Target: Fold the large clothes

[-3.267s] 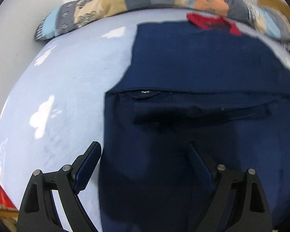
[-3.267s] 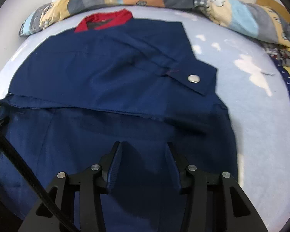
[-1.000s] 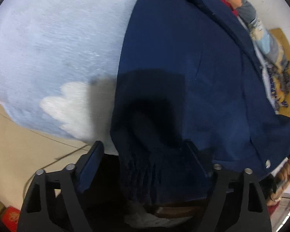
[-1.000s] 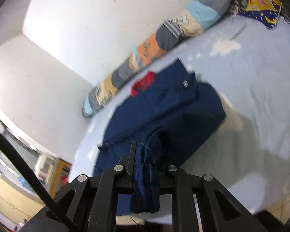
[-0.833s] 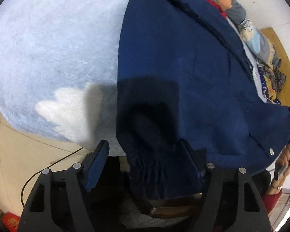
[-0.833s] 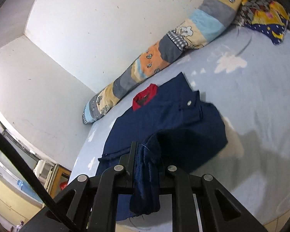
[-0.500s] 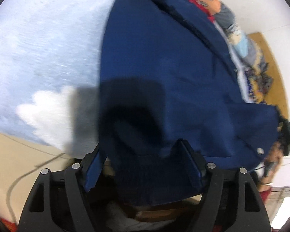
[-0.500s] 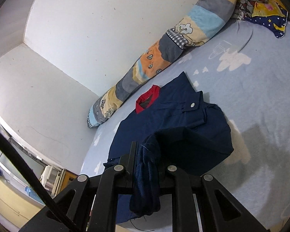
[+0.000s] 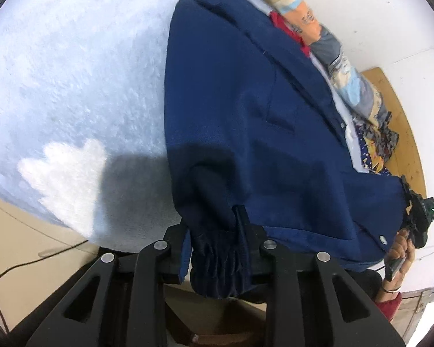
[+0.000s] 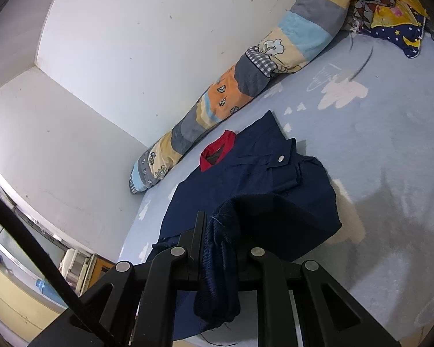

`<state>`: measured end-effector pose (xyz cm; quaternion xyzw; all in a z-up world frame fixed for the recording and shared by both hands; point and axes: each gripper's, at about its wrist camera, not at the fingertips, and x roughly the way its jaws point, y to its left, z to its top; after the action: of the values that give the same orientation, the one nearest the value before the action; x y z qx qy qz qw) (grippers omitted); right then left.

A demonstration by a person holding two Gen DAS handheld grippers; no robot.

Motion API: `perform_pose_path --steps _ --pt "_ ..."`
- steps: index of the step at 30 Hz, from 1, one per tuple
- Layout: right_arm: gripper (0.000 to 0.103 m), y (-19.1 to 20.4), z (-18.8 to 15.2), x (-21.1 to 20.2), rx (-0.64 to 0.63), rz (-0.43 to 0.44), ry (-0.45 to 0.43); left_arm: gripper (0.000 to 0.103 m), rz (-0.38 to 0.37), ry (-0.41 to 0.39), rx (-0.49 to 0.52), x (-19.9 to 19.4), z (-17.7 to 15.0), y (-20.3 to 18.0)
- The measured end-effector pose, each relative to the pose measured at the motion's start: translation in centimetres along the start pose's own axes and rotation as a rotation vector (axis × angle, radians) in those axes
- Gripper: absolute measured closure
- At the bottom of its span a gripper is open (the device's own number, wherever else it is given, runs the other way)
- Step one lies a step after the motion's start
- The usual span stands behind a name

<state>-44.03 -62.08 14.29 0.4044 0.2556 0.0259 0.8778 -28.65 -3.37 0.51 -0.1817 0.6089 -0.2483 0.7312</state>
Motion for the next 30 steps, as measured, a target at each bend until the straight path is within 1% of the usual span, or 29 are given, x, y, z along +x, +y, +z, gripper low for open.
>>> perform_pose_path --steps 1,3,4,5,6,7,8,9,10,11,12,15,16,18,20,22,23,26,30 --pt "0.089 -0.1 0.0 0.1 0.001 -0.002 0.002 0.075 0.020 0.006 -0.005 0.4 0.0 0.4" --pt "0.089 0.1 -0.2 0.2 -0.001 -0.002 0.007 0.073 0.050 0.025 -0.005 1.7 -0.1 0.1" --pt "0.089 0.2 -0.3 0.3 -0.008 -0.004 0.010 0.067 0.079 0.028 -0.006 2.5 0.0 -0.1" --pt "0.089 0.4 -0.4 0.3 -0.018 -0.006 0.013 0.059 0.087 0.031 -0.013 3.1 -0.1 -0.1" --pt "0.089 0.6 -0.5 0.3 -0.028 -0.006 0.013 0.056 0.081 0.017 -0.017 3.3 0.0 -0.4" --pt "0.089 0.7 -0.6 0.2 -0.033 -0.005 0.012 0.056 0.080 -0.005 -0.017 3.1 -0.2 -0.7" --pt "0.089 0.8 -0.7 0.1 -0.041 -0.006 0.010 0.063 0.091 -0.014 -0.005 3.1 -0.3 -0.9" --pt "0.089 0.8 -0.8 0.0 -0.045 -0.009 0.008 0.073 0.126 -0.034 0.013 2.8 -0.5 -1.2" --pt "0.089 0.8 -1.0 -0.2 -0.046 -0.007 0.008 0.078 0.129 -0.043 0.023 2.5 -0.6 -1.3" --pt "0.089 0.7 -1.1 -0.3 -0.044 -0.003 0.009 0.080 0.133 -0.064 0.031 2.0 -0.8 -1.5" --pt "0.089 0.7 -1.4 -0.6 -0.045 -0.005 0.010 0.081 0.141 -0.092 0.045 1.3 -1.2 -1.6" --pt "0.089 1.0 -2.0 -1.6 -0.051 -0.001 0.003 0.083 0.188 -0.222 0.136 -2.0 -2.5 -3.3" --pt "0.089 1.2 -2.3 -2.1 -0.059 0.000 0.001 0.084 0.188 -0.252 0.147 -2.9 -2.8 -3.5" --pt "0.089 1.6 -3.0 -3.2 -0.078 0.001 -0.009 0.085 0.166 -0.314 0.143 -5.2 -3.1 -3.5" --pt "0.089 2.2 -4.0 -4.7 -0.113 0.006 -0.026 0.086 0.128 -0.368 0.118 -7.7 -3.2 -2.6" --pt "0.089 2.7 -4.8 -5.7 -0.142 0.008 -0.031 0.088 0.079 -0.390 0.093 -9.5 -3.1 -1.7" --pt "0.089 2.9 -5.3 -6.1 -0.147 0.015 -0.028 0.088 0.071 -0.392 0.090 -10.3 -3.1 -1.2" --pt "0.089 3.0 -6.3 -7.1 -0.145 0.026 -0.016 0.088 0.056 -0.397 0.106 -11.2 -3.1 -1.3" --pt "0.089 3.0 -7.2 -8.3 -0.135 0.035 -0.012 0.088 0.050 -0.403 0.141 -10.9 -3.5 -2.3"
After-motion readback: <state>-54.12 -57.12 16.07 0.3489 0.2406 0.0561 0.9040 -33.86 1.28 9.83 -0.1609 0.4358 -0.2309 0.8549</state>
